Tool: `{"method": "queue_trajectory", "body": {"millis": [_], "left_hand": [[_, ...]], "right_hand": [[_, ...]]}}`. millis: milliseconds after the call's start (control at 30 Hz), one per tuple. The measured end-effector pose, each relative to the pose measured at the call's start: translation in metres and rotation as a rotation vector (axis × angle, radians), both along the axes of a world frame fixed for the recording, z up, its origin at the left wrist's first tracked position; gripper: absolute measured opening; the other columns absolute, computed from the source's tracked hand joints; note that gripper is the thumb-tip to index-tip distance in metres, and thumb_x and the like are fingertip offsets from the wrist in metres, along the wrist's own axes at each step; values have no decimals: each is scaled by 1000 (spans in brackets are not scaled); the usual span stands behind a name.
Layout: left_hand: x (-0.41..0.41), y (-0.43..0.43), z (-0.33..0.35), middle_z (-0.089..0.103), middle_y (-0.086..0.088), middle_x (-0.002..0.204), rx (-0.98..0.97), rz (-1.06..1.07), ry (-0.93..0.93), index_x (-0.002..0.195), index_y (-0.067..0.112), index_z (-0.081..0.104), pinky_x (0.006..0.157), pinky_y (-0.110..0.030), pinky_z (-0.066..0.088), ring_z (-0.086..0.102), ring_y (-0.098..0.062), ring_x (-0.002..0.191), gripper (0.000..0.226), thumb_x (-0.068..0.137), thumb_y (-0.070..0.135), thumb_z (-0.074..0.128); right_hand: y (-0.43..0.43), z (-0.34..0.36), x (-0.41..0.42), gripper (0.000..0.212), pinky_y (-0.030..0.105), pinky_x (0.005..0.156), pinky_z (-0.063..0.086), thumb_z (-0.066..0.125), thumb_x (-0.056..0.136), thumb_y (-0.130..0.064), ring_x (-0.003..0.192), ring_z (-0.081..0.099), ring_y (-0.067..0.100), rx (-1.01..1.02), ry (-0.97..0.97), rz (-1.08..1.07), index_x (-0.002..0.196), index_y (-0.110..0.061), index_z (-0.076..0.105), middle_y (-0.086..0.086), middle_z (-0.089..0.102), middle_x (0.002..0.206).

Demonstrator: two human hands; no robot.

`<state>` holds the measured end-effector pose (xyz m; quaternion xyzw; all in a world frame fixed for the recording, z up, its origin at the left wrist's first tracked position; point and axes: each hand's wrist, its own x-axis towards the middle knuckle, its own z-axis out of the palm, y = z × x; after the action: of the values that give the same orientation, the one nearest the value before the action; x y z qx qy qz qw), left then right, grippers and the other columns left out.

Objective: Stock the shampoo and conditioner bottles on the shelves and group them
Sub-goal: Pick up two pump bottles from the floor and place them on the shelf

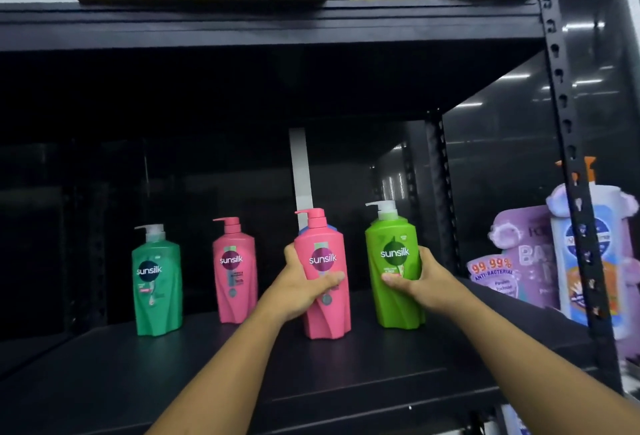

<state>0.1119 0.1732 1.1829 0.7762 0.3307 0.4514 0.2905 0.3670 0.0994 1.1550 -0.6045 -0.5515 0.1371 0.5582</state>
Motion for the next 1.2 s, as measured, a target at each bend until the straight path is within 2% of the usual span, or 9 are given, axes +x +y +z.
{"method": "queue_trajectory", "body": {"millis": [100, 200, 300, 367, 500, 667, 800, 1000, 1200], "left_hand": [[9, 12, 2, 66, 8, 115, -7, 20, 17, 129, 27, 28, 74, -19, 51, 67, -5, 98, 75, 81, 37, 86], [17, 20, -7, 65, 13, 112, 14, 49, -7, 129, 29, 31, 72, -16, 49, 65, -1, 96, 72, 82, 35, 85], [20, 32, -17, 67, 16, 111, 54, 71, -47, 129, 34, 35, 78, -19, 52, 66, 0, 97, 71, 80, 35, 87], [16, 42, -20, 66, 15, 115, 63, 51, -8, 131, 34, 35, 85, -22, 53, 66, 0, 101, 76, 77, 33, 89], [5, 61, -28, 60, 12, 128, 38, -17, 205, 141, 28, 31, 97, -22, 53, 63, 0, 112, 94, 71, 28, 92], [5, 64, -26, 66, 14, 118, -4, 11, 259, 132, 29, 38, 77, -8, 48, 64, 4, 104, 76, 77, 25, 90], [9, 62, -25, 67, 14, 115, -11, 54, 225, 127, 29, 41, 75, -12, 49, 65, 2, 102, 74, 74, 26, 92], [11, 62, -27, 66, 15, 115, -7, 95, 203, 124, 29, 42, 80, -17, 51, 64, 0, 101, 72, 73, 25, 93], [13, 60, -28, 64, 14, 117, 7, 108, 215, 126, 29, 38, 74, -11, 46, 62, 1, 101, 71, 77, 21, 90]], "right_hand": [[17, -2, 13, 77, 43, 102, 52, 86, 73, -50, 108, 66, 16, -4, 6, -36, 135, -29, 45, -9, 69, 116], [29, -7, 21, 74, 43, 101, 51, 83, 78, -50, 110, 65, 19, -8, -9, -95, 136, -26, 45, -5, 68, 119], [38, -13, 24, 68, 34, 95, 49, 79, 83, -47, 112, 63, 22, 11, -54, -161, 138, -24, 45, -2, 68, 121], [42, -15, 26, 63, 32, 90, 47, 77, 86, -44, 111, 64, 23, 26, -87, -197, 137, -24, 47, 0, 69, 119], [49, -18, 32, 56, 41, 91, 53, 78, 81, -48, 102, 65, 21, 12, -200, -242, 125, -30, 50, 0, 67, 112], [47, -20, 35, 69, 32, 86, 43, 84, 80, -33, 103, 60, 21, -28, -300, -223, 135, -28, 42, 0, 62, 112], [46, -22, 36, 71, 27, 88, 42, 85, 80, -27, 100, 60, 14, -55, -326, -186, 135, -25, 41, -7, 64, 111], [48, -24, 35, 68, 35, 92, 50, 82, 82, -37, 106, 67, 21, -69, -369, -227, 134, -24, 41, -4, 69, 113], [53, -27, 37, 64, 39, 93, 52, 79, 82, -42, 105, 67, 23, -77, -371, -246, 131, -25, 41, -3, 71, 114]]}}
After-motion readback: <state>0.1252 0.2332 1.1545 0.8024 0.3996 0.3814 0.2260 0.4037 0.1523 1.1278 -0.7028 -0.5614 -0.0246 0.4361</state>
